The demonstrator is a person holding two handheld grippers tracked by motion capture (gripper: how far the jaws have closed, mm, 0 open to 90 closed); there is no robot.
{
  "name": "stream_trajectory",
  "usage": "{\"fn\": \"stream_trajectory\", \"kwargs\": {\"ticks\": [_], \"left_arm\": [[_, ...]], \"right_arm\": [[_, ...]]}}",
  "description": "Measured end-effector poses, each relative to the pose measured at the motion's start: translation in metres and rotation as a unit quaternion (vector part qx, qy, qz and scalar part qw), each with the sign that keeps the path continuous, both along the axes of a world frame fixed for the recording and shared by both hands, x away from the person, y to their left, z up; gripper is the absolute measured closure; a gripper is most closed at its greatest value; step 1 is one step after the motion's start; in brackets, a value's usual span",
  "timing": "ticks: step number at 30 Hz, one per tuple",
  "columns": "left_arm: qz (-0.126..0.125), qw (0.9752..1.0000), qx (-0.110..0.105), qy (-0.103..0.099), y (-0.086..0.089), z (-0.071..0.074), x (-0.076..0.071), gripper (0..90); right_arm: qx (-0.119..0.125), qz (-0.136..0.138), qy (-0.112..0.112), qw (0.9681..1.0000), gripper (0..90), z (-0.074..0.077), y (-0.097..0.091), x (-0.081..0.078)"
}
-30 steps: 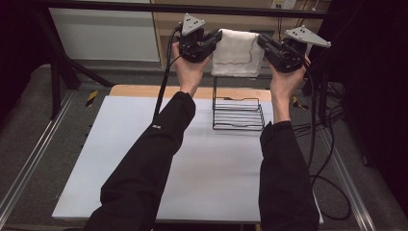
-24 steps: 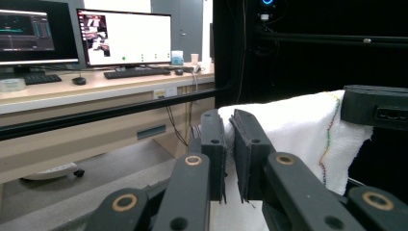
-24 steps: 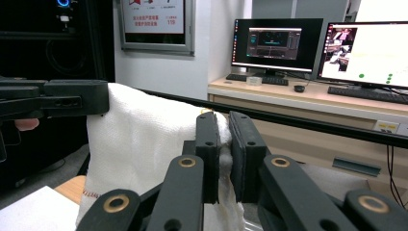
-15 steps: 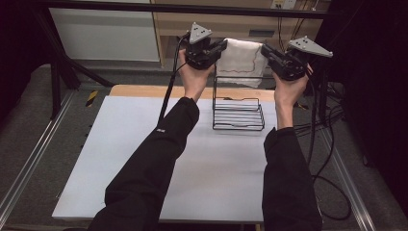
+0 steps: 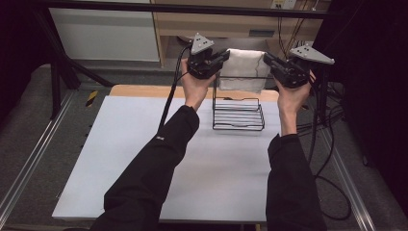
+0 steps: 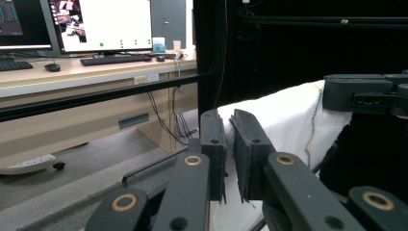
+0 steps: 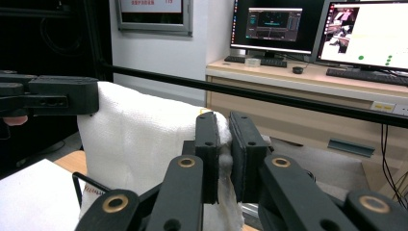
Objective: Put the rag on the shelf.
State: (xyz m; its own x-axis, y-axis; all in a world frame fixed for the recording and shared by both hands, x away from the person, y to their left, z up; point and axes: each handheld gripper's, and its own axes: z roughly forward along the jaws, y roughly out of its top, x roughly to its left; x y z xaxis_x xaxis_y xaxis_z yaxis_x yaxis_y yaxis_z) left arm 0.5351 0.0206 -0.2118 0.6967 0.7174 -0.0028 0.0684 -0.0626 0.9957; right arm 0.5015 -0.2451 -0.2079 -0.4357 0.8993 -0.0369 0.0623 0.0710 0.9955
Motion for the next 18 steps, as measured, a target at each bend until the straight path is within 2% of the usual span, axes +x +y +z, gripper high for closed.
{"fn": "stream_trajectory", "kwargs": {"ticks": [8,14,18], "left_arm": [[-0.015,0.9999,-0.001,0.004,0.002,-0.002,-0.006,83.0],[-0.02,0.9997,0.01,0.006,0.005,-0.006,-0.012,82.9],[-0.025,0.9996,0.009,0.005,0.006,-0.008,-0.017,82.9]], "right_arm": [[-0.006,0.004,-0.001,1.0,82.8,-0.001,-0.001,-0.007],[-0.005,0.01,0.001,0.9999,82.6,-0.006,-0.001,-0.013],[-0.008,0.013,0.001,0.9999,82.5,-0.008,0.0,-0.017]]}}
